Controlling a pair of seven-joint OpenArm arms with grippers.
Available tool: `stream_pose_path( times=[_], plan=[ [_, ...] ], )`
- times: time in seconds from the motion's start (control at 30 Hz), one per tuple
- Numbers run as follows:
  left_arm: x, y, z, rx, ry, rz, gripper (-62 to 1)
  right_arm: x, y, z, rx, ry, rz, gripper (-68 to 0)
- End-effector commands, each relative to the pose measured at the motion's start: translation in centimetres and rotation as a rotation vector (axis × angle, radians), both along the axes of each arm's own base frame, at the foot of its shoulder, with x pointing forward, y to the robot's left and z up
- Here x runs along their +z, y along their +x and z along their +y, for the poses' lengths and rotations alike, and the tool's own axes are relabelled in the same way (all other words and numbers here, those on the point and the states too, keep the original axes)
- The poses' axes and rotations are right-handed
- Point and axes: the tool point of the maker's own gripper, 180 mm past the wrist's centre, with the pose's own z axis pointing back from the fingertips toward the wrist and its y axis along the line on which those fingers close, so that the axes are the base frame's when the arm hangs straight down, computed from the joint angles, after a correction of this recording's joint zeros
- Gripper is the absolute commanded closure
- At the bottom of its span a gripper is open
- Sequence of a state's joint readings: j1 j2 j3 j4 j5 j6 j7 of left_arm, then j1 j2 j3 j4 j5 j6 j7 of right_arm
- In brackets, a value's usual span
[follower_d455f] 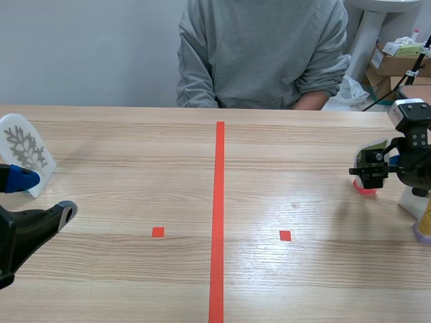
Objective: Do the leaf sorting experiment
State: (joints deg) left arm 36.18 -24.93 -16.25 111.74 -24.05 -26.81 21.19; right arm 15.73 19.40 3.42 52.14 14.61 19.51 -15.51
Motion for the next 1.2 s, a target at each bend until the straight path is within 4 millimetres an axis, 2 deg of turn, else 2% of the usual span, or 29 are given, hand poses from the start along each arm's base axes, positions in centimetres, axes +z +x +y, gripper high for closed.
stream_pose_path(
  times=[0.0, 0.13, 0.4, 0.53, 0.7, 0.93, 1.17],
  plan=[
    [0.6, 0.1, -0.4, -0.005, -0.017, -0.019, -42.8, 2.6, 0.3, 0.0, 0.030, -0.027, -0.066, -38.5],
    [0.6, 0.1, -0.4, -0.005, -0.017, -0.019, -42.8, 4.6, -2.1, 2.5, 0.130, -0.049, -0.111, -38.5],
    [0.6, 0.1, -0.4, -0.005, -0.017, -0.019, -42.8, 9.0, -8.7, 9.2, 0.361, -0.088, -0.191, -38.5],
    [0.6, 0.1, -0.4, -0.005, -0.017, -0.019, -42.8, 10.4, -11.5, 11.5, 0.439, -0.095, -0.198, -38.5],
    [0.6, 0.1, -0.4, -0.005, -0.018, -0.019, -42.8, 11.0, -14.3, 13.7, 0.515, -0.082, -0.184, -38.5],
    [0.6, 0.1, -0.4, -0.006, -0.018, -0.019, -42.8, 11.1, -16.0, 14.9, 0.571, -0.071, -0.164, -38.5],
    [0.6, 0.1, -0.4, -0.006, -0.018, -0.019, -42.8, 11.8, -15.9, 15.3, 0.598, -0.062, -0.198, -38.5]
  ],
)
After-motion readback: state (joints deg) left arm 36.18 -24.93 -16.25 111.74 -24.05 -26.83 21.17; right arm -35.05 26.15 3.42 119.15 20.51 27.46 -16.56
